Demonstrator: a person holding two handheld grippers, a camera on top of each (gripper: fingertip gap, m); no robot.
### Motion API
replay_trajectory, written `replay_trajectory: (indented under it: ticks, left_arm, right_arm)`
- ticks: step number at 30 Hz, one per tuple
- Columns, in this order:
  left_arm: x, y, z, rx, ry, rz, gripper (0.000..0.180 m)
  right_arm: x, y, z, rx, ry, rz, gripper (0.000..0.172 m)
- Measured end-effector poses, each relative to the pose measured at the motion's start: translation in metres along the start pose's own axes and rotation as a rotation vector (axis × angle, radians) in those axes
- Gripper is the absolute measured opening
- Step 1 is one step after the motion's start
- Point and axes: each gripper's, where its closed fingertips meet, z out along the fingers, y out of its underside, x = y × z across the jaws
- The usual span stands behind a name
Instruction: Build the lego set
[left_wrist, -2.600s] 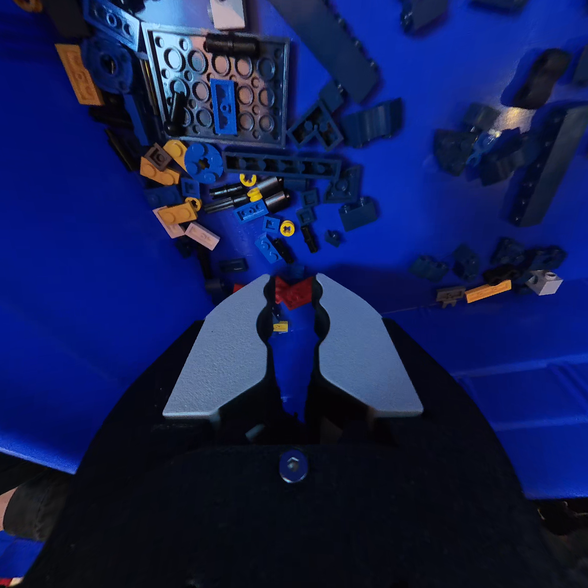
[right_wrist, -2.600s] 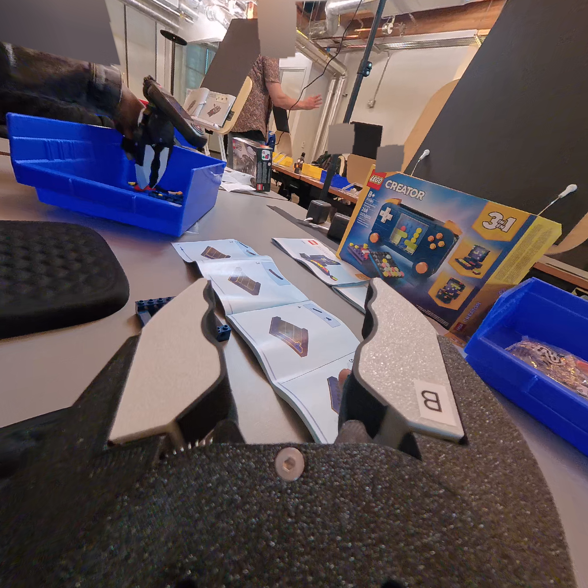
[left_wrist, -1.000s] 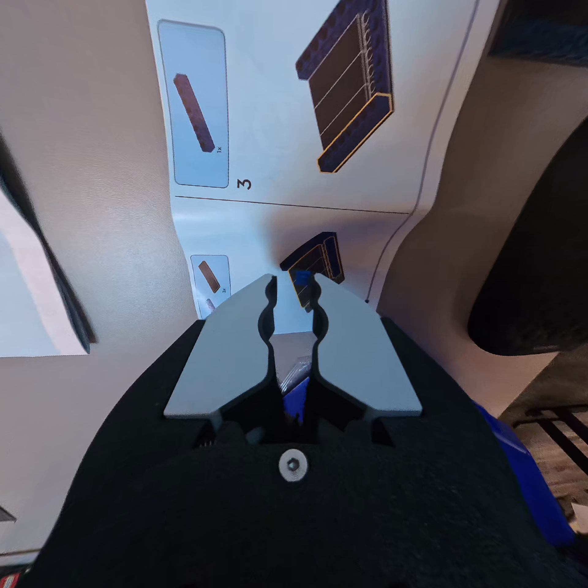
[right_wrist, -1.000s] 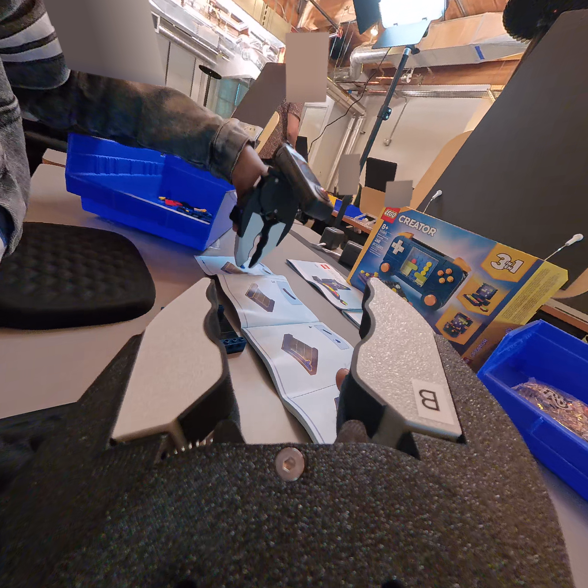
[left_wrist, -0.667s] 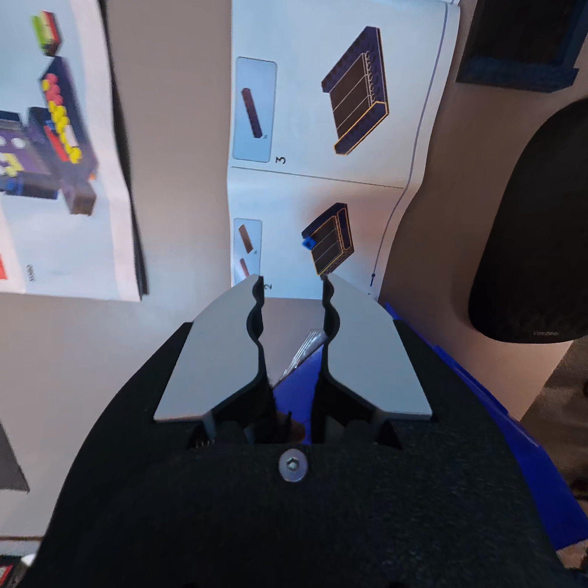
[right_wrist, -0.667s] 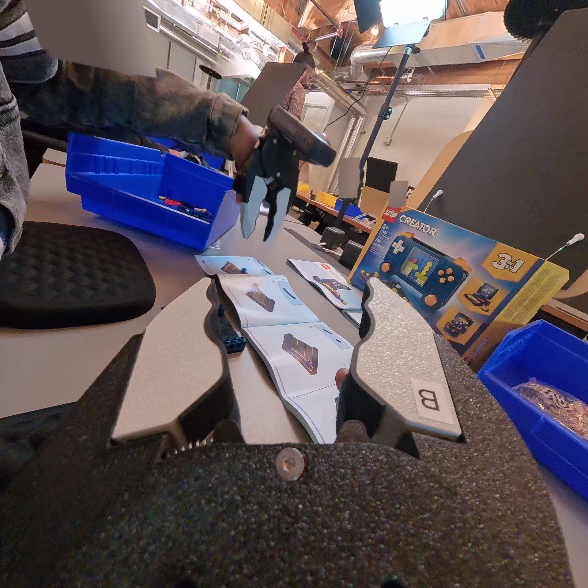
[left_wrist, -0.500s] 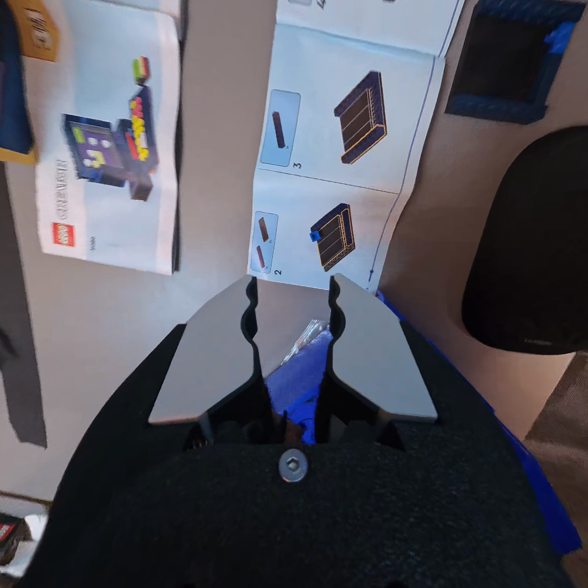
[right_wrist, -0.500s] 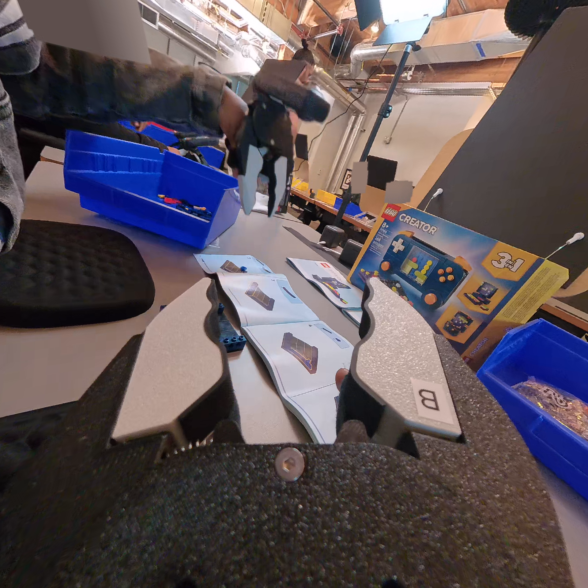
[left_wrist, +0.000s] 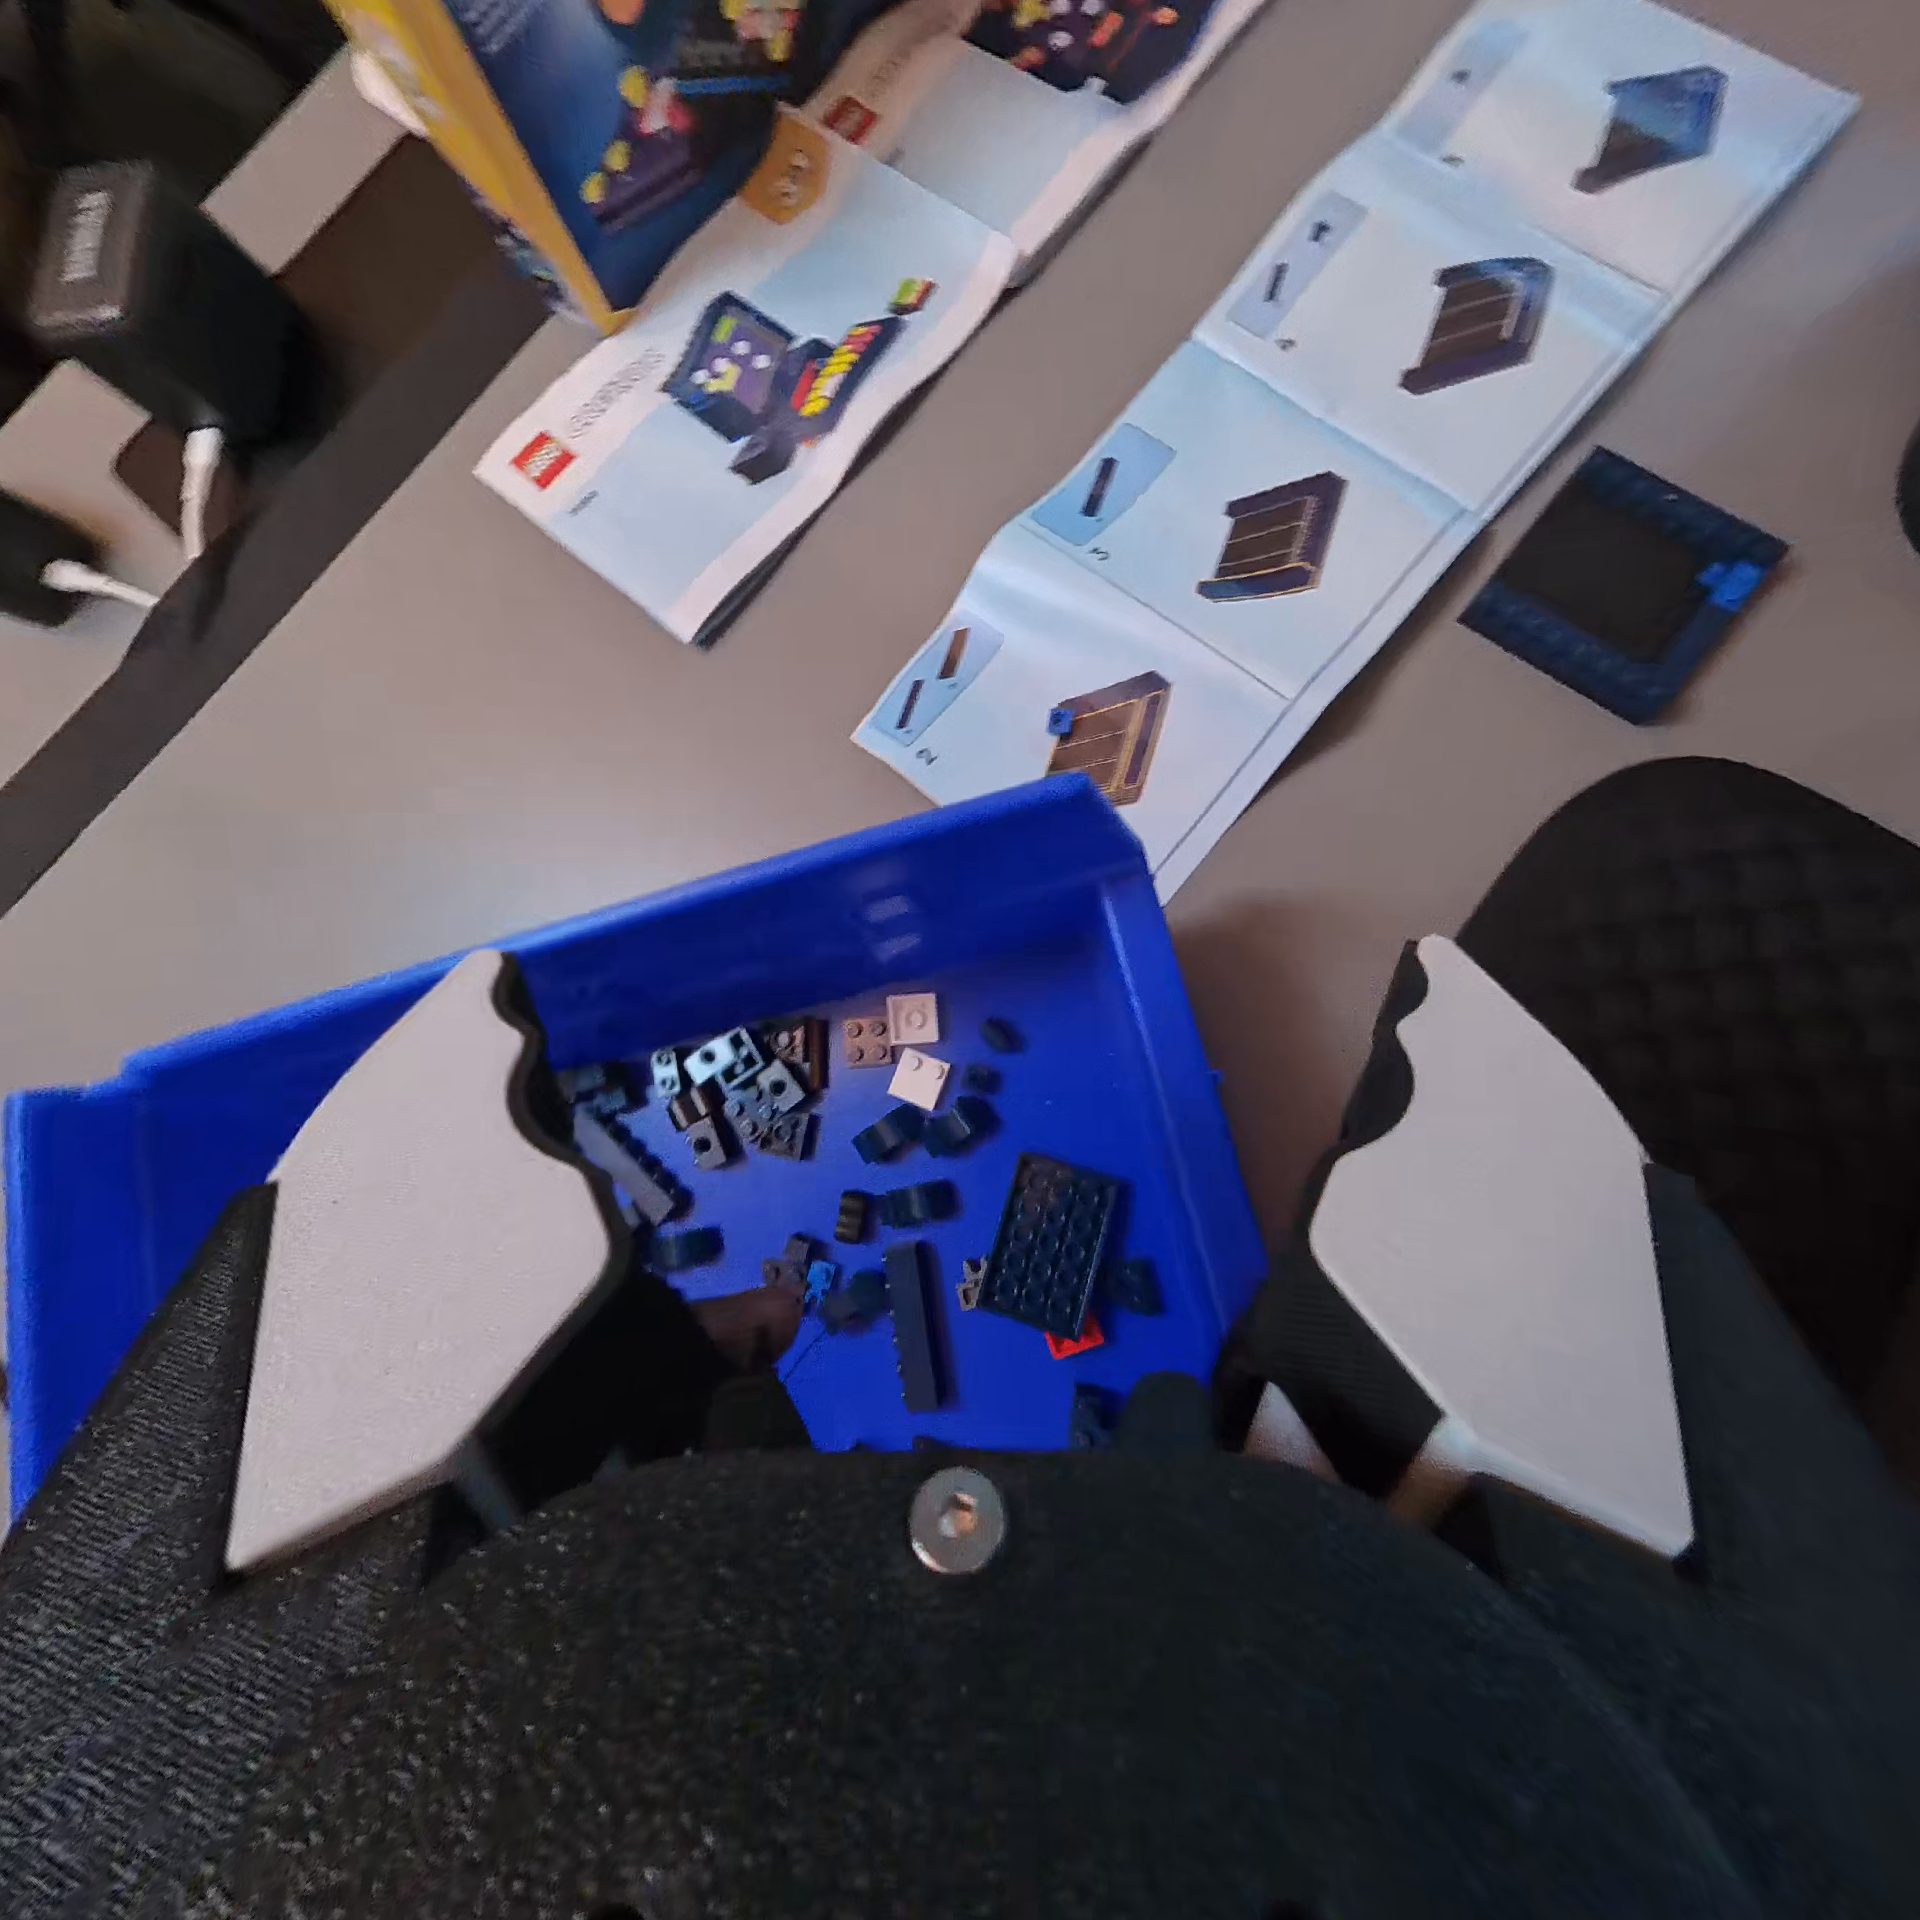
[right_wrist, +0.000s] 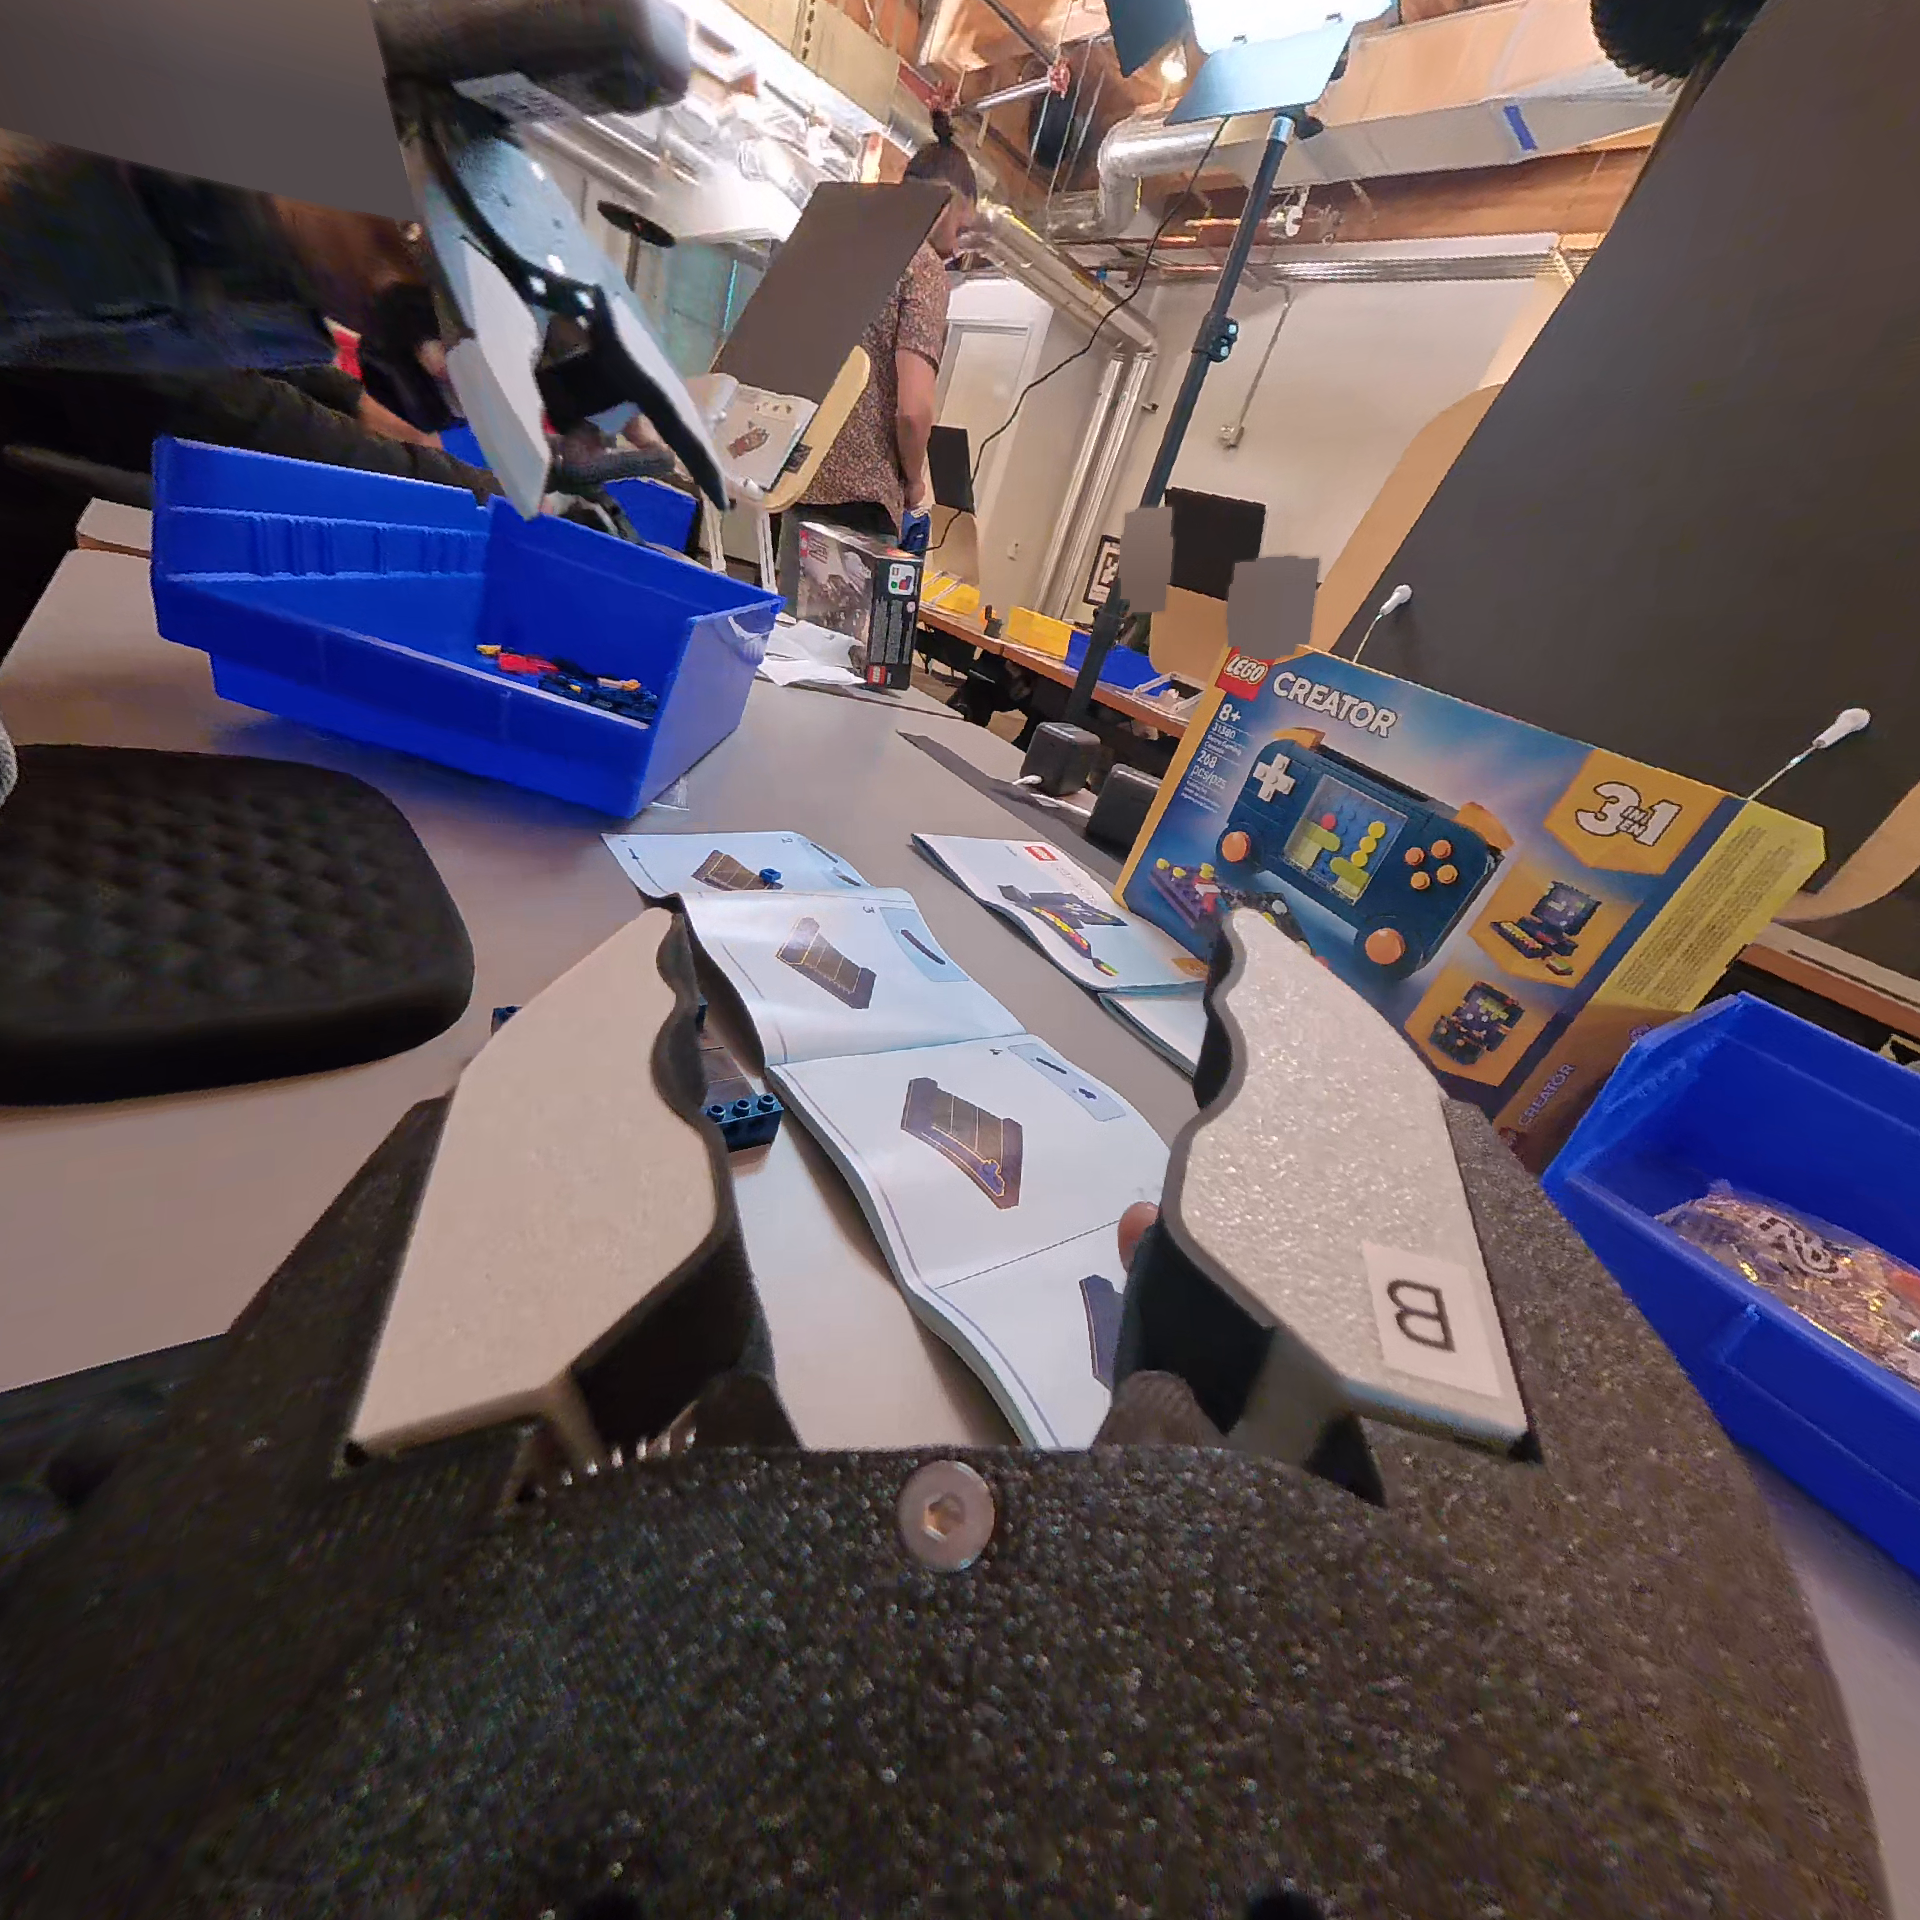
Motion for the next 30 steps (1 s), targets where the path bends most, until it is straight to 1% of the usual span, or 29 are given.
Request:
replay_trajectory:
  ticks: [2, 5, 9, 18, 22, 25, 27, 30]
  left_arm:
    - [-0.001, 0.004, -0.004, 0.027, -0.035, -0.016, 0.147]
    - [0.006, 0.003, -0.008, 0.078, -0.023, -0.051, 0.146]
    - [0.014, 0.003, -0.007, 0.094, -0.022, -0.051, 0.145]
    - [0.032, -0.018, -0.010, 0.215, -0.008, -0.046, 0.142]
    - [0.033, -0.042, -0.015, 0.406, -0.058, -0.090, 0.137]
    - [0.043, -0.071, -0.026, 0.668, -0.098, -0.151, 0.137]
    - [0.050, -0.081, -0.034, 0.819, -0.089, -0.228, 0.138]
    - [0.057, -0.086, -0.049, 0.985, -0.076, -0.309, 0.138]
  right_arm:
    - [0.000, 0.001, 0.000, -0.004, 0.000, 0.002, 0.095]
    - [0.000, 0.002, 0.001, -0.010, -0.001, 0.000, 0.095]
    - [-0.001, 0.003, 0.001, -0.016, -0.003, -0.001, 0.095]
    - [-0.002, 0.005, 0.001, -0.029, -0.011, 0.000, 0.094]
    - [-0.002, 0.006, 0.002, -0.033, -0.018, 0.013, 0.093]
    - [-0.004, 0.003, 0.007, -0.055, -0.055, 0.089, 0.089]
    - [-0.015, -0.003, 0.021, -0.112, -0.169, 0.162, 0.085]
    - [-0.029, -0.006, 0.057, -0.280, -0.375, 0.181, 0.084]
